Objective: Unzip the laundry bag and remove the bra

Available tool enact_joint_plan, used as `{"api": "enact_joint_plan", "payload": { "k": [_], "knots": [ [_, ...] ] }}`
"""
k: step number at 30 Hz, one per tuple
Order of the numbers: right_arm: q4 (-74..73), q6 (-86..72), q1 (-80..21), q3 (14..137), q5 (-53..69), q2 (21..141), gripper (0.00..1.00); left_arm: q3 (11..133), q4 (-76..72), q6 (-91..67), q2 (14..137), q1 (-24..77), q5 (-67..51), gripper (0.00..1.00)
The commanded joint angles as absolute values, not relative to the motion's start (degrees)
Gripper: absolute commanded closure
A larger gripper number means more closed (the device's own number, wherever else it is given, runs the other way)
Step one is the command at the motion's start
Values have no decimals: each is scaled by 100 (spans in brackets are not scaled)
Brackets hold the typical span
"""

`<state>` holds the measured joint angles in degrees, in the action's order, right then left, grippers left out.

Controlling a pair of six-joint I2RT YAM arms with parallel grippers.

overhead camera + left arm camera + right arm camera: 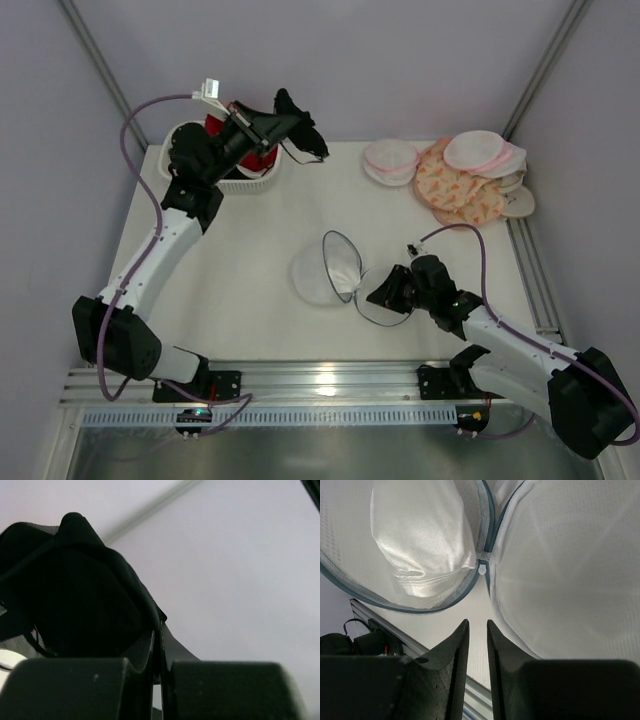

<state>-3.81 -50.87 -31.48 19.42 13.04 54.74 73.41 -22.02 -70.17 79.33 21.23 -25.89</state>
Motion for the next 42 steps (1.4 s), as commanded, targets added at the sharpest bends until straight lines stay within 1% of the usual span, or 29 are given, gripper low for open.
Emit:
{"api": "enact_joint_plan", "payload": {
  "k": [1,2,7,10,14,17,18,19,22,25,26,27,28,29,30,32,33,36,38,39,41,42],
  "knots": [
    [-430,-4931,-3138,2127,1292,5361,76,8295,-688,-5627,8357,1610,-2137,100],
    [-439,-4922,-3138,2136,1301,5361,76,8671,-529,-5529,8489,1339,-2084,100],
    [-466,-4878,-3138,2171,1353,5440,76,9658,166,-5098,9543,660,-1372,100],
    [-448,-4852,-3138,2162,1371,5467,76,10028,237,-5071,10000,335,-591,100],
    [-431,-4790,-3138,2215,1415,5554,76,10554,255,-4887,10598,237,646,100],
    [-440,-4729,-3138,2311,1485,5695,76,11221,289,-4904,11283,176,669,100],
    [-422,-4711,-3129,2329,1494,5730,76,11841,429,-4965,11746,97,590,100],
    [-431,-4694,-3129,2338,1494,5757,76,12143,692,-5044,11977,71,554,100],
    [-396,-4650,-3138,2382,1555,5880,76,12926,800,-5132,12479,27,475,100],
    [-361,-4597,-3129,2417,1608,6029,76,13349,904,-5273,12936,26,369,99],
    [-352,-4553,-3138,2426,1608,6047,76,13385,1088,-5265,13077,26,334,71],
    [-352,-4544,-3129,2426,1600,6056,76,13377,1194,-5256,13087,26,369,49],
    [-334,-4527,-3138,2426,1608,6073,76,13333,1317,-5230,13052,26,369,31],
    [-334,-4500,-3129,2434,1600,6073,76,13063,1388,-5186,12982,26,369,9],
    [-334,-4474,-3138,2452,1600,6108,76,12843,1389,-5116,12720,26,395,5],
    [-299,-4456,-3138,2470,1626,6152,76,12177,1101,-5019,12290,26,430,1],
    [-273,-4439,-3129,2478,1643,6178,76,11451,777,-4905,11774,52,657,1],
    [-237,-4430,-3138,2487,1687,6188,76,10551,668,-4685,10929,324,607,1],
    [-220,-4447,-3138,2479,1653,6135,75,10354,825,-4509,10601,509,397,1],
    [-237,-4482,-3138,2487,1548,6100,75,10267,913,-4396,10321,797,274,1],
    [-404,-4544,-3138,2496,1372,5951,75,10301,1483,-3992,10091,1184,211,1],
    [-465,-4561,-3138,2496,1275,5889,72,10283,1607,-3808,9968,1691,176,1]
  ]
}}
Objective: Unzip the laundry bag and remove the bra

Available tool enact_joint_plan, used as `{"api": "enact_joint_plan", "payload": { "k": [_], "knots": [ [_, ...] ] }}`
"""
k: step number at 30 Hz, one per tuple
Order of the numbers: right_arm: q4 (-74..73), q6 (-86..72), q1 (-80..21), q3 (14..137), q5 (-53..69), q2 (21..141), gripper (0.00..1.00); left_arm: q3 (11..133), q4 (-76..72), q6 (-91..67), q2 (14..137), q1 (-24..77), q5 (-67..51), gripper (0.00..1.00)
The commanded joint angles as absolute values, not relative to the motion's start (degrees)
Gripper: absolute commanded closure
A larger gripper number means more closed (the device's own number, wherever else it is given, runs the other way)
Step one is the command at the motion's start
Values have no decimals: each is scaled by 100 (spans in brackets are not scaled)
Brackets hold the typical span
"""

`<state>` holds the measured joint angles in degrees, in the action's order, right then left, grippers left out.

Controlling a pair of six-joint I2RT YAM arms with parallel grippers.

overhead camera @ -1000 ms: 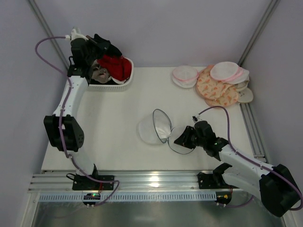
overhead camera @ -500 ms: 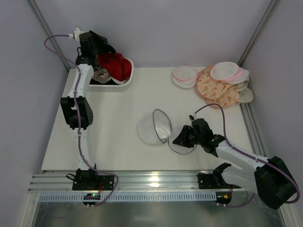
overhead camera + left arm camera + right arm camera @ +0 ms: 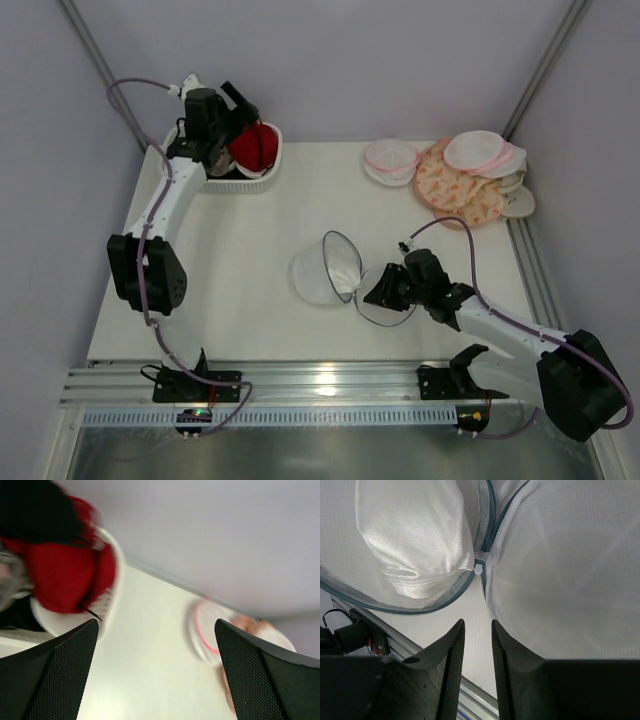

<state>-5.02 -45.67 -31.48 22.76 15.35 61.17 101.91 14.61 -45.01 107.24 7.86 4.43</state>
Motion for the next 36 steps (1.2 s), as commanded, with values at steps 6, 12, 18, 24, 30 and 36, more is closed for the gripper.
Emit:
{"api": "enact_joint_plan", "payload": {
  "k": [6,12,18,24,30,36],
  "knots": [
    [-1177,-4816,-3138,2452,493,5239,59,10344,3109,-2726,9703,3697,683,4],
    [-2371,-5229,-3138,2461,-667,4186,33,10942,5155,-2092,10730,5500,2205,6],
    [-3883,-6036,-3138,2645,-2064,2825,23,10407,5502,-2126,11083,6415,3164,6],
    [-4851,-6302,-3129,2988,-2786,2092,23,10081,5502,-2224,11285,6688,3559,6],
    [-4966,-6249,-3129,3076,-2786,2021,23,10046,5423,-2197,11821,6917,3578,7],
    [-4913,-6196,-3138,3015,-2716,1995,23,10099,5265,-2197,12348,7075,3481,7]
  ]
}}
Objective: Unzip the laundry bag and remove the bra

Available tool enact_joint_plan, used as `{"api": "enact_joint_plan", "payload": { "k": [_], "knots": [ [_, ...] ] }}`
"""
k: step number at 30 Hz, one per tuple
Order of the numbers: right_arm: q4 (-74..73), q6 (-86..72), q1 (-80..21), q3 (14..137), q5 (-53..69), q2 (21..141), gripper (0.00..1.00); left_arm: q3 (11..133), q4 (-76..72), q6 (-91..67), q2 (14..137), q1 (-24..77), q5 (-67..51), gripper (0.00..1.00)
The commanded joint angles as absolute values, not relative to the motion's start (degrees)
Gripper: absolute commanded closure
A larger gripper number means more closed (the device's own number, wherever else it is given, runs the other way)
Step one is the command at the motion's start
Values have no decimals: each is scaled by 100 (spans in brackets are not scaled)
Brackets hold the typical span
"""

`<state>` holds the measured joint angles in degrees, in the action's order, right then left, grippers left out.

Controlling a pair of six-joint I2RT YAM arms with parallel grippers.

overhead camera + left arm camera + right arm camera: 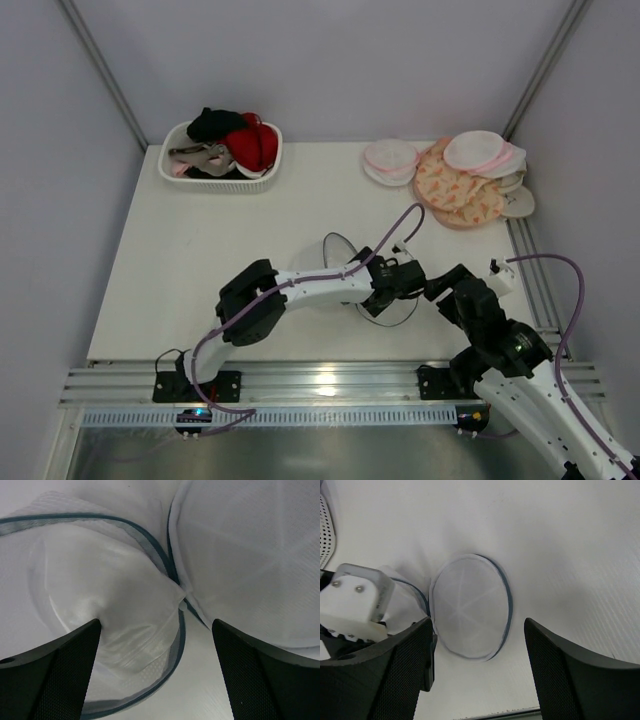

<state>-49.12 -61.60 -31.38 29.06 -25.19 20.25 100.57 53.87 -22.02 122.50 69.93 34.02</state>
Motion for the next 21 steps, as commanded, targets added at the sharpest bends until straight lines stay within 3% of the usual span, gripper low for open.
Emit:
{"api": "enact_joint_plan", "payload": {
  "k": [1,5,8,12,18,20,21],
  "knots": [
    [-4913,-6188,-3129,3006,-2707,1986,23,10090,5247,-2197,12375,7084,3507,7],
    [-4852,-6117,-3129,2971,-2681,1951,28,10142,5291,-2206,12515,7084,3884,9],
    [-4773,-6073,-3138,2927,-2637,1934,36,10256,5493,-2241,12674,7075,4034,19],
    [-4702,-6021,-3138,2883,-2575,1934,43,10327,5520,-2311,12621,7075,3990,48],
    [-4606,-5968,-3129,2821,-2487,1986,46,10310,5493,-2320,12419,7066,4060,79],
    [-4588,-5950,-3138,2795,-2444,2021,46,10266,5458,-2338,12401,7075,4052,85],
    [-4562,-5941,-3129,2786,-2435,2039,46,10257,5467,-2355,12393,7066,4069,95]
  ]
}}
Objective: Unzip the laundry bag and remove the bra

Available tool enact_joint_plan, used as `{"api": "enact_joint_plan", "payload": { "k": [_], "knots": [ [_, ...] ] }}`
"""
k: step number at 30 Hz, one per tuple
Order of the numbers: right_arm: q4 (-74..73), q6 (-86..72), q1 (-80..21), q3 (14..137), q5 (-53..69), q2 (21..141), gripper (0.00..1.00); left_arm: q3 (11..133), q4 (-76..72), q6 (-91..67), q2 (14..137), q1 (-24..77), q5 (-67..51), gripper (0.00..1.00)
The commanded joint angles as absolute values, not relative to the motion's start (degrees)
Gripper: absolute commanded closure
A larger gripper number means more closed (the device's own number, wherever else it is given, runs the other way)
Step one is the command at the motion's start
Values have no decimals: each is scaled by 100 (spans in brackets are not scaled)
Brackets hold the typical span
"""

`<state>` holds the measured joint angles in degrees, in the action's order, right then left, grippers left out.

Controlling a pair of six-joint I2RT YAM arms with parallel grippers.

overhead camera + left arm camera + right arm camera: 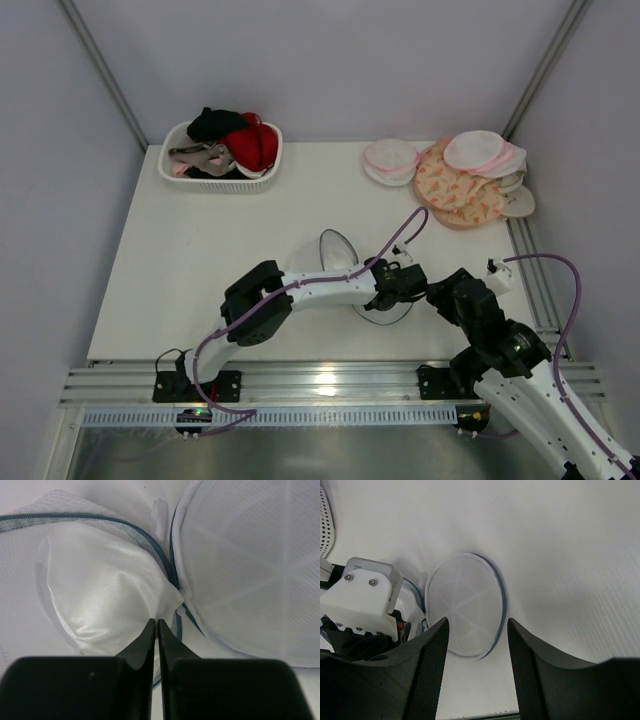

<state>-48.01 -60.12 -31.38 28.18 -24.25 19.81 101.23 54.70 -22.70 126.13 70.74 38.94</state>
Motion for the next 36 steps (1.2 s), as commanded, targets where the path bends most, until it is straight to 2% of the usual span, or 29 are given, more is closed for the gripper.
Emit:
{"api": "enact_joint_plan", "payload": {
  "k": [1,6,10,11,12,15,19,22,25,26,28,36],
  "knots": [
    [-4553,-5941,-3129,2769,-2400,2039,46,10239,5458,-2373,12393,7075,4069,100],
    [-4465,-5924,-3138,2672,-2329,2057,51,10143,5397,-2434,12261,7066,4052,100],
    [-4412,-5897,-3138,2646,-2277,2065,51,10072,5326,-2391,12147,7058,3956,100],
    [-4403,-5889,-3129,2637,-2259,2074,51,10081,5335,-2391,12146,7058,3868,91],
    [-4386,-5889,-3138,2637,-2250,2092,49,10064,5326,-2391,12138,7058,3824,72],
    [-4342,-5880,-3138,2611,-2224,2153,47,9941,5195,-2391,12094,7049,3788,53],
    [-4324,-5862,-3138,2593,-2206,2162,47,9940,5150,-2391,12190,7014,3797,45],
    [-4333,-5862,-3129,2584,-2223,2145,47,9888,5124,-2408,12278,6918,3762,49],
    [-4342,-5862,-3138,2575,-2224,2127,47,9827,5028,-2443,12348,6768,3683,75],
    [-4350,-5862,-3129,2575,-2224,2127,47,9800,4975,-2452,12375,6724,3657,89],
    [-4359,-5854,-3138,2558,-2232,2101,47,9765,4931,-2452,12401,6662,3709,100],
    [-4377,-5845,-3129,2558,-2259,2074,48,9764,4878,-2417,12086,6548,3692,100]
  ]
}}
